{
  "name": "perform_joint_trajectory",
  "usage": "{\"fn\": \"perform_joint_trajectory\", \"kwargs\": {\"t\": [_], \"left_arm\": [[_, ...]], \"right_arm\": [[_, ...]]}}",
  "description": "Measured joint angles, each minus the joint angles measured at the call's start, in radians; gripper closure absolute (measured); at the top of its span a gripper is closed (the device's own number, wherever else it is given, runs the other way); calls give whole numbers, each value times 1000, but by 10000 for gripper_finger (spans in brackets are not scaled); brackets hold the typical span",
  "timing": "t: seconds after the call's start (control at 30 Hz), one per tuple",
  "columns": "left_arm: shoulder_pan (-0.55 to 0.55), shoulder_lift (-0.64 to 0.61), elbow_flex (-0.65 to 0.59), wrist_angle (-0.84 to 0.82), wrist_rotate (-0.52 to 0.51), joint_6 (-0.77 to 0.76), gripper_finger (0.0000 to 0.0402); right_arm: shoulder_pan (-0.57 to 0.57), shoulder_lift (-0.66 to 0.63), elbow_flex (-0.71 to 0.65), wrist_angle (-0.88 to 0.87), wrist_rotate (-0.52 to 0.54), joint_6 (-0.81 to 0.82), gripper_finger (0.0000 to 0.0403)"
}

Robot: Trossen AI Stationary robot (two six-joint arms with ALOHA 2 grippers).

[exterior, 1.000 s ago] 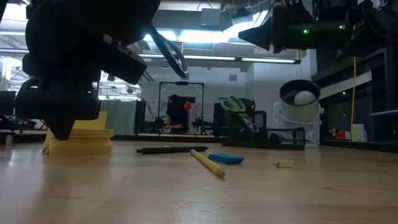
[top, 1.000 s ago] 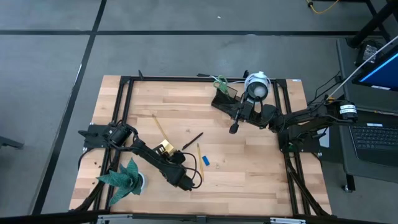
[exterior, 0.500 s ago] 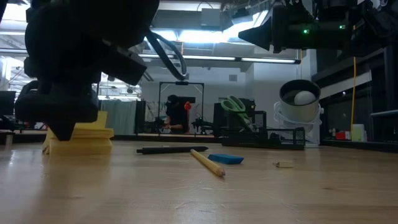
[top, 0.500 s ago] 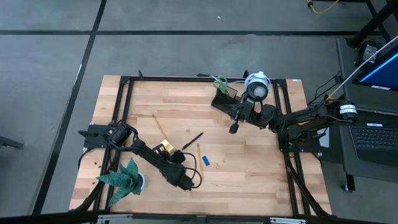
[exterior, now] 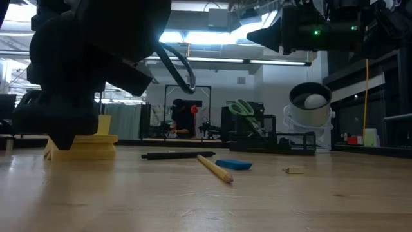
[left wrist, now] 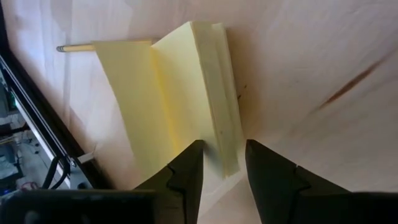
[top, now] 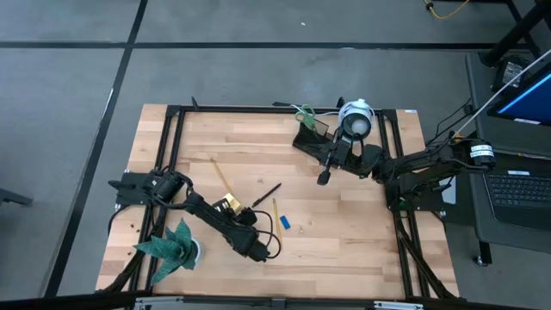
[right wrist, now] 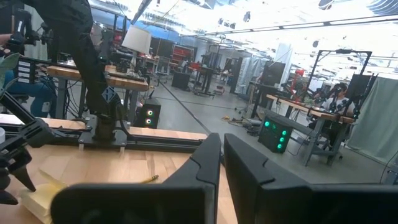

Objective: Pick and place office supplies into organizer
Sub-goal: Put the yellow sticky notes into the metal mesh desk organizer

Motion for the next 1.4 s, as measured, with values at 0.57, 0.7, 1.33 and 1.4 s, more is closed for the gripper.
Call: {"fn": "perform_joint_trajectory", "kwargs": {"t": [0.57,0.7,1.33,1.4], "left_arm": [[1,0,0,-23,-24,-1,392],[-3,0,0,-42,-36,-3,396],[-96,-24,65,-105,-245,-75,398],[-98,-39,65,-104,-251,-80,398]], "right_arm": [[0,0,0,0,0,0,375],[0,0,0,0,0,0,375],[0,0,0,-1,0,0,375],[0,0,0,-1,0,0,375]]}}
